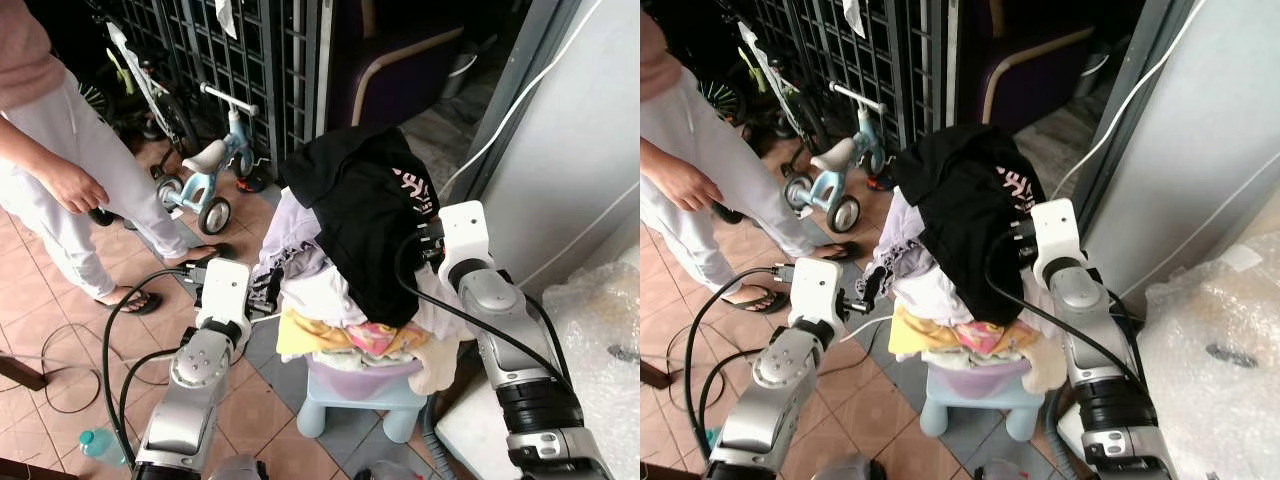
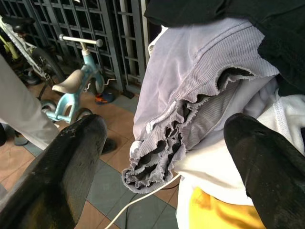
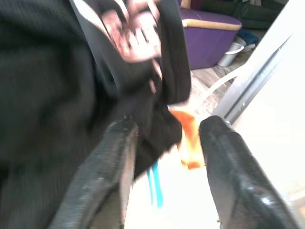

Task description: Clothes washing

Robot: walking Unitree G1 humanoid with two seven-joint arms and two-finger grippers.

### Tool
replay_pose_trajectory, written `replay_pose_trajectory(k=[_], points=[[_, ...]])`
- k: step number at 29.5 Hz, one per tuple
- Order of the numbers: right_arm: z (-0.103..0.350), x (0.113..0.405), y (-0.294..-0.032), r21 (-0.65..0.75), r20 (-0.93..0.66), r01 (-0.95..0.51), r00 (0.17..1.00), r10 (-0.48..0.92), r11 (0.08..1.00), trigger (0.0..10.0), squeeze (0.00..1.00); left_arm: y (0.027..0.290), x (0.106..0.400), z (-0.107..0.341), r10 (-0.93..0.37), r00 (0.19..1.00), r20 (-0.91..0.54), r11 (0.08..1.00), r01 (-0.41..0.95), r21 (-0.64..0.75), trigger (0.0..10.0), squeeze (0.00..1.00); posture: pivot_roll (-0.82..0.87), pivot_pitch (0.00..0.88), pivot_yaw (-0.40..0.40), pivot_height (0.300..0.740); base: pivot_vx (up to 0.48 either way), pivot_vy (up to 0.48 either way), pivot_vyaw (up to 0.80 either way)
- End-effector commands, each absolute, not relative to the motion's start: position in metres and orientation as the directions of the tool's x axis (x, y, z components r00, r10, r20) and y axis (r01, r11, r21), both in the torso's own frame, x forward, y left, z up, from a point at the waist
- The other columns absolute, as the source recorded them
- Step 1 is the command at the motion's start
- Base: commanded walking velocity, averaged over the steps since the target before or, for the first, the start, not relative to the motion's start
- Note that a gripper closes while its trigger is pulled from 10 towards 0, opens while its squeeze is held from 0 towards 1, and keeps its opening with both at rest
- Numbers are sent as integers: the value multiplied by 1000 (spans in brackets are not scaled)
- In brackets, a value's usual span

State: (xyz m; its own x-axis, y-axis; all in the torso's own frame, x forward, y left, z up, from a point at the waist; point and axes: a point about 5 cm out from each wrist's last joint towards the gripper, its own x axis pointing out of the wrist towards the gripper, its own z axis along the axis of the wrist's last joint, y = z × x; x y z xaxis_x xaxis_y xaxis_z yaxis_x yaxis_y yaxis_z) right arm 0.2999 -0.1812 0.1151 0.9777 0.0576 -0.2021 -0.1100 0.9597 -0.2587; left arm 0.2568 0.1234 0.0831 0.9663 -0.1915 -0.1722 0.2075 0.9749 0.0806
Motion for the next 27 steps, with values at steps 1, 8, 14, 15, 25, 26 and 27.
replay_pose_trajectory(k=[1, 8, 14, 15, 25, 26, 27], points=[[122, 289, -177, -203, -183, -170, 974, 134, 964, 10000, 1000, 123, 256, 85, -200, 965, -172, 972, 217, 86, 10000, 0, -13, 0, 4, 740, 0, 0, 0], [118, 247, -151, -40, -211, -513, 843, 495, 857, 10000, 1000, 125, 255, 85, -206, 962, -180, 971, 224, 86, 10000, 0, -20, 0, 13, 740, 0, 0, 0], [121, 250, -147, -52, -216, -550, 821, 529, 833, 10000, 1000, 125, 255, 85, -214, 960, -183, 969, 232, 87, 10000, 0, -20, 0, 17, 740, 0, 0, 0], [116, 255, -147, -60, -253, -525, 831, 496, 849, 10000, 1000, 125, 255, 85, -214, 960, -183, 969, 232, 88, 10000, 0, -20, 0, 17, 740, 0, 0, 0], [91, 287, -115, -74, -372, -365, 874, 313, 928, 10000, 600, 126, 250, 87, -200, 962, -185, 972, 219, 90, 10000, 0, 35, 0, -2, 740, 0, 0, 0], [91, 288, -113, -63, -370, -369, 872, 322, 927, 10000, 600, 127, 249, 87, -200, 962, -186, 972, 219, 89, 10000, 0, 35, 0, -2, 740, 0, 0, 0], [89, 288, -111, -53, -382, -367, 866, 321, 929, 9608, 0, 127, 248, 87, -197, 962, -188, 972, 216, 89, 10000, 0, 36, 0, -4, 740, 0, 0, 0]])
